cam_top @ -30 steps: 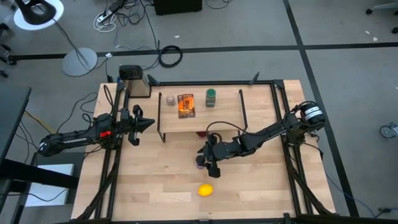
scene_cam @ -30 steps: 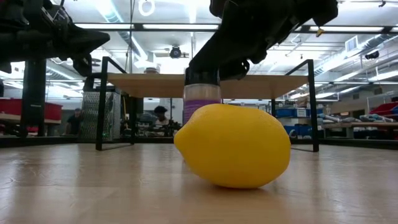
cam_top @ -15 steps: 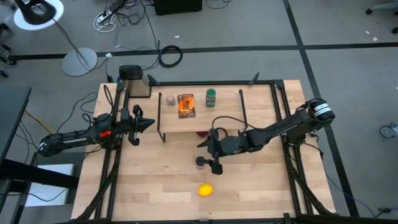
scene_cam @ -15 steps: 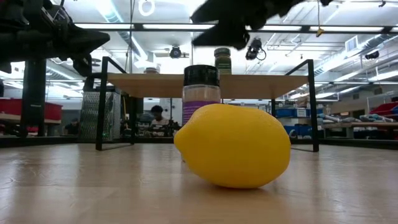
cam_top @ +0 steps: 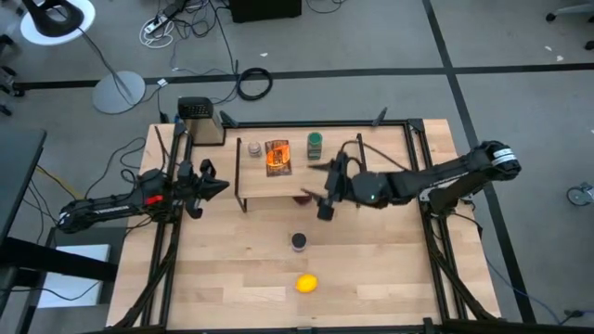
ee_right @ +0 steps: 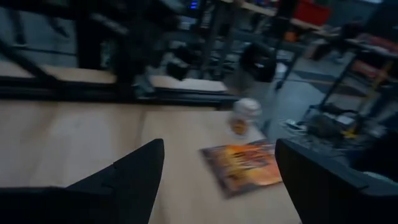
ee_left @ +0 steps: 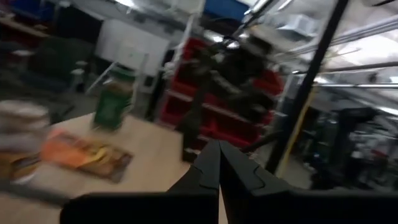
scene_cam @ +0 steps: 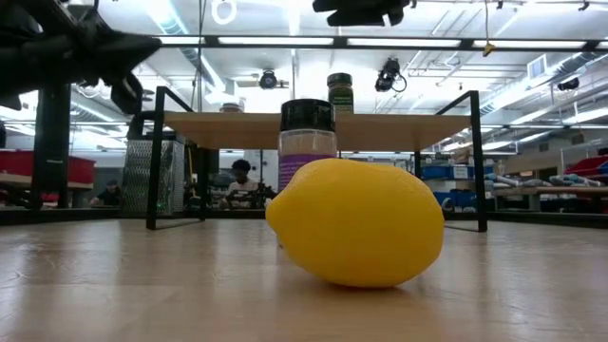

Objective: Shelf spices
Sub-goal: Remove the green seasoning bottle from the shelf

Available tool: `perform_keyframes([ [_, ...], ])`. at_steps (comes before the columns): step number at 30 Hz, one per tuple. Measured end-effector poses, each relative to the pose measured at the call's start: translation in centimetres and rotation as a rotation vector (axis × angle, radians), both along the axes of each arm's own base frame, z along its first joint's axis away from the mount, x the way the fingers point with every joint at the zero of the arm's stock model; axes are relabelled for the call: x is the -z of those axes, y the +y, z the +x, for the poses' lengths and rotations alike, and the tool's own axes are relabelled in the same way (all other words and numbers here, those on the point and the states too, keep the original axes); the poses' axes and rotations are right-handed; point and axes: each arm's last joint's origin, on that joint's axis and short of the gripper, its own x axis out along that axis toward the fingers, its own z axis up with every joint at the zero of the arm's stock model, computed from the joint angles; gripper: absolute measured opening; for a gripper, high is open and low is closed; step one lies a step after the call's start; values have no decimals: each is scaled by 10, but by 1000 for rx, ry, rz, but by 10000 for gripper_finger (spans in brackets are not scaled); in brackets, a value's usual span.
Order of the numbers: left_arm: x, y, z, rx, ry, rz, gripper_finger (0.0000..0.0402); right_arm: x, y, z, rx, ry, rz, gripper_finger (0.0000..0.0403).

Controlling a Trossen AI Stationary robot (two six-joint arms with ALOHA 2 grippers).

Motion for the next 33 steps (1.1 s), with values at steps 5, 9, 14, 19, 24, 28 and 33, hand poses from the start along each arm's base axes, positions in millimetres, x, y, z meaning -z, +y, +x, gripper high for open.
perform_keyframes([
  [5,-4,-1,-1,18,-39,13,8,-9,-29,-4,105,-19,-21,305],
  [9,-4,-1,-1,19,-39,9,8,-10,-55,-6,191,-28,-3,305],
  [14,-4,-1,-1,19,-38,8,8,-5,-82,-8,232,-3,59,305],
  [19,-4,-1,-1,18,-37,11,8,-2,-101,-9,201,-27,178,312],
  [24,-4,-1,-1,13,-37,11,8,0,-112,-11,229,-13,188,320],
  [28,-3,-1,-1,12,-37,15,8,2,-118,-13,217,3,202,321],
  [33,-3,-1,-1,12,-36,16,8,7,-125,-16,198,37,260,322],
])
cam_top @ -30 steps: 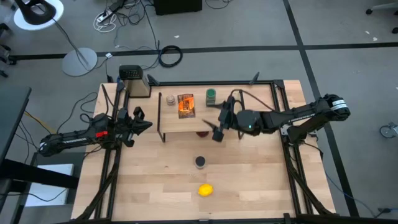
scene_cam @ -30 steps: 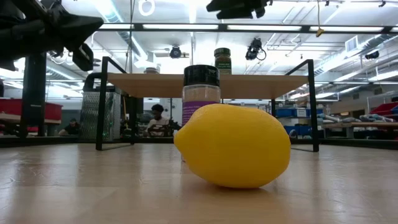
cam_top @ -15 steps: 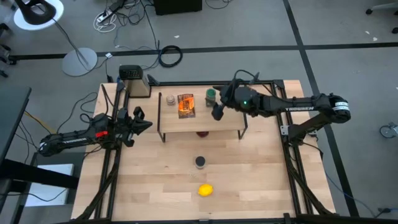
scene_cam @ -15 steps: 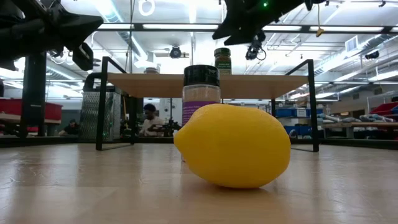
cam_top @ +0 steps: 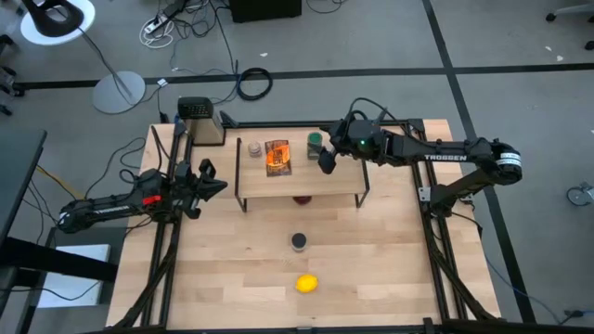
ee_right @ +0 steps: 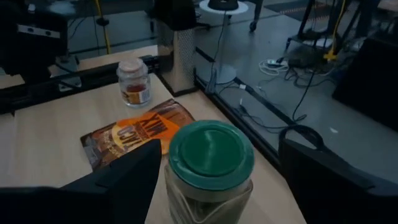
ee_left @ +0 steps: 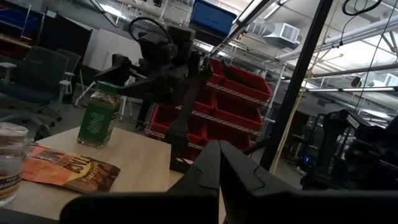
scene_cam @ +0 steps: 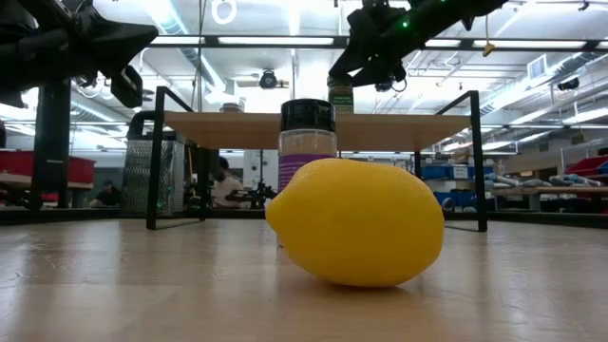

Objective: Shelf spices
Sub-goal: Remove the green seasoning bottle from the shelf

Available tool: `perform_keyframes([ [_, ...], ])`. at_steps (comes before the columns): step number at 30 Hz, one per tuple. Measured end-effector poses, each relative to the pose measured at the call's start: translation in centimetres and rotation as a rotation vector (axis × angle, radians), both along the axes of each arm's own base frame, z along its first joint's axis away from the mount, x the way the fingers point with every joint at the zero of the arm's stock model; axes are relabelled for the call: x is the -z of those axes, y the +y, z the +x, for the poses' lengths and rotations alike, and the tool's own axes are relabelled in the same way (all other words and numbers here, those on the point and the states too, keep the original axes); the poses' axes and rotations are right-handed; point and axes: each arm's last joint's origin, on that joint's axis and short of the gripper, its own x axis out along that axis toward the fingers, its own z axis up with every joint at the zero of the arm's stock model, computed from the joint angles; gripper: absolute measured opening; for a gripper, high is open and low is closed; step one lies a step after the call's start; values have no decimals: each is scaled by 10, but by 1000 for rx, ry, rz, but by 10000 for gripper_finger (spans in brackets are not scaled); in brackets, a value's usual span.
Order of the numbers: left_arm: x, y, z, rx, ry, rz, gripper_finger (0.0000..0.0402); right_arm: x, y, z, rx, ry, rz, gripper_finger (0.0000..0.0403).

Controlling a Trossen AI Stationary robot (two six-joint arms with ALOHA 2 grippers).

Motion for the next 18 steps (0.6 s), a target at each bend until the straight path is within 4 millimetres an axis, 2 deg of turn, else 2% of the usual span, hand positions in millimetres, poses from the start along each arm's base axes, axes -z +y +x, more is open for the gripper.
perform_keyframes([
  [18,0,0,0,0,0,-1,8,0,-6,-1,-20,-9,25,301],
])
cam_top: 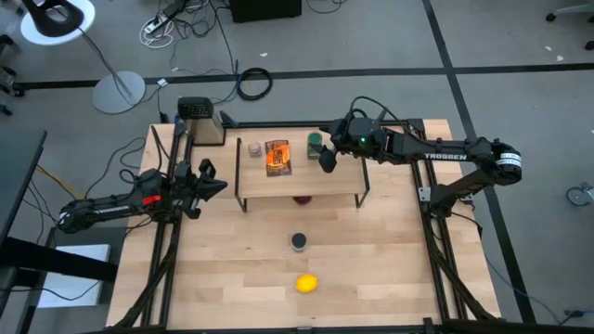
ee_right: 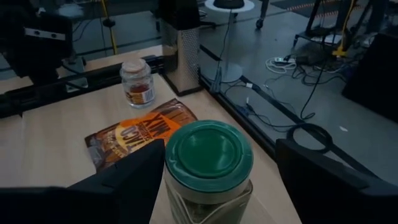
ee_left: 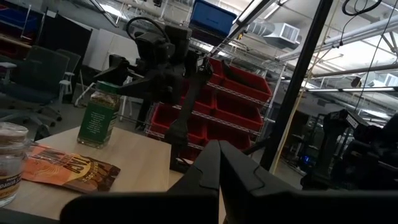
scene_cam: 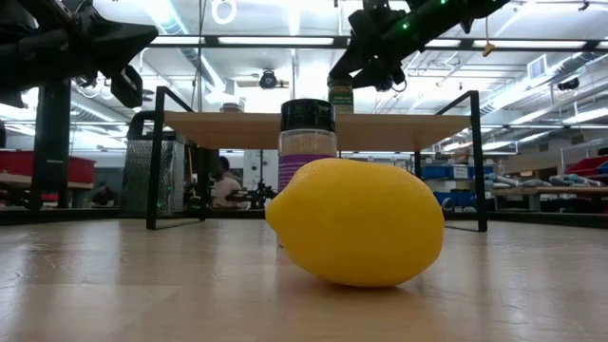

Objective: Shelf spices
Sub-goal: Remove the green seasoning bottle from the shelf

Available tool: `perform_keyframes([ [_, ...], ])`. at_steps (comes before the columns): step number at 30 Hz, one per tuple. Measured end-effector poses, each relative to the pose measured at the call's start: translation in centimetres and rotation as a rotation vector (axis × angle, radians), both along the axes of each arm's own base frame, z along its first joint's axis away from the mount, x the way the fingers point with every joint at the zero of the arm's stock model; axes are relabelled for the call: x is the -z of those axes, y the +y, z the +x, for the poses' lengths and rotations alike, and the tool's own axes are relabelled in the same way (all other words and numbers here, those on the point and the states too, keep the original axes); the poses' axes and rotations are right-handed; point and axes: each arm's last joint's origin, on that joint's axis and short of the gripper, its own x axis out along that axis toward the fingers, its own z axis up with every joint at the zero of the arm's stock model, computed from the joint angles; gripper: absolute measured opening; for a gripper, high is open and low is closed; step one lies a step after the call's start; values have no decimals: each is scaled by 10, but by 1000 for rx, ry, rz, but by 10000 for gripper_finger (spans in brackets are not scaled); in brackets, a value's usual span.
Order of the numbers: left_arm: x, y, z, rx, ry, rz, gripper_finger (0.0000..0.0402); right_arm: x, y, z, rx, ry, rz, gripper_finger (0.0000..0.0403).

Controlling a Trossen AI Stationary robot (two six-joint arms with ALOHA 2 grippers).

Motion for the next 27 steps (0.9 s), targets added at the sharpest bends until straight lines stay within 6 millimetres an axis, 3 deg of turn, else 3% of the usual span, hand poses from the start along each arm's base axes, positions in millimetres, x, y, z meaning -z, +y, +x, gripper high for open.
perform_keyframes([
  [17,3,0,1,9,37,-39,8,34,-9,32,-4,13,4,303],
  [20,6,0,2,11,67,-52,8,34,-11,33,29,5,-10,282],
  [26,8,0,2,9,85,-48,8,32,-8,31,46,21,-22,185],
  [27,8,0,2,9,84,-48,8,31,-6,30,42,18,-25,187],
])
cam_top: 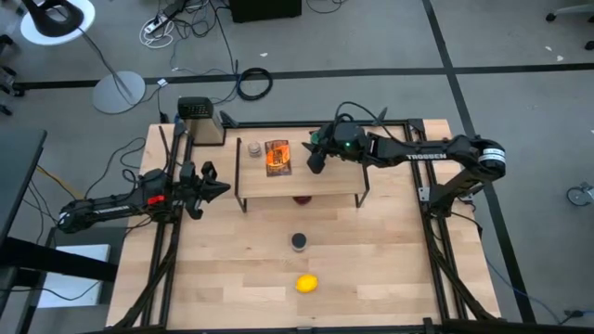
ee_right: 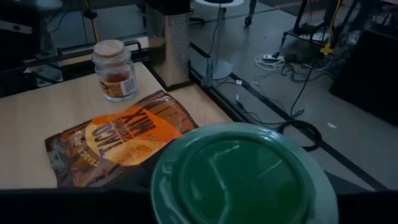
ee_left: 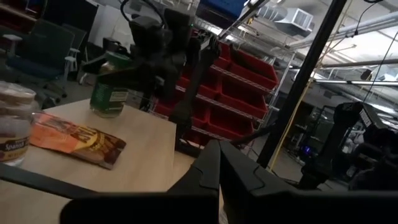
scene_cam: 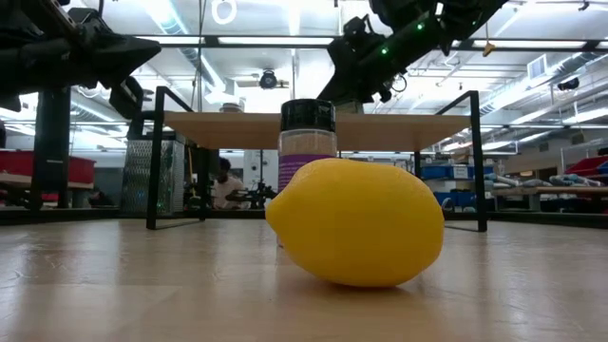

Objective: Shelf spices
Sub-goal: Remove the green seasoning bottle from the shelf

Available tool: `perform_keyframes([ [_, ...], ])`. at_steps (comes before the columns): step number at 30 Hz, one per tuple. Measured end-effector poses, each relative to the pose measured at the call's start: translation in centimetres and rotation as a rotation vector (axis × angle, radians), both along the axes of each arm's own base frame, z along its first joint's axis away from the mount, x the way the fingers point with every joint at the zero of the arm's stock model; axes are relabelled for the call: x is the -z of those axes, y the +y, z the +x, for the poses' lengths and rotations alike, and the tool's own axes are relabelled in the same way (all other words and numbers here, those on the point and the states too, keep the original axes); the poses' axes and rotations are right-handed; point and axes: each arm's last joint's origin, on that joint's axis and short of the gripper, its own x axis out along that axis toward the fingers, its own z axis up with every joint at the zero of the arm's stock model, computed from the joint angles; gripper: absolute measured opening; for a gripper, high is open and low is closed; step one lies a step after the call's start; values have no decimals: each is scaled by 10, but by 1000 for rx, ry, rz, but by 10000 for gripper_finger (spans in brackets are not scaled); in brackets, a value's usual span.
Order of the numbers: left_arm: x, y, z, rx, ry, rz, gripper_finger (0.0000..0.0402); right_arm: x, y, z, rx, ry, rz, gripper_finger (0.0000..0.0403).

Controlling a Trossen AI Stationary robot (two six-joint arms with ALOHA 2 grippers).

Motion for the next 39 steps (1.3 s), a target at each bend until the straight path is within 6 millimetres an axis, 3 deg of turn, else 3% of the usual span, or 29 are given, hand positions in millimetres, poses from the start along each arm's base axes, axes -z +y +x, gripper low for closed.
perform_keyframes([
  [5,0,0,0,0,3,-1,8,-14,18,-6,-21,-6,-48,187],
  [10,1,0,0,-1,13,-2,8,-35,49,-18,-75,-40,-77,187],
  [14,1,0,0,-3,13,2,8,-51,87,-29,-184,-110,-41,187],
  [19,1,0,0,-13,12,26,8,-52,148,-36,-380,-107,-31,187],
  [23,1,1,0,-27,12,34,8,-34,193,-38,-464,-25,-45,187],
  [27,1,1,0,-30,13,33,8,-10,220,-38,-437,47,3,187],
  [39,2,1,0,-23,15,-2,8,81,242,-37,-245,68,99,187],
])
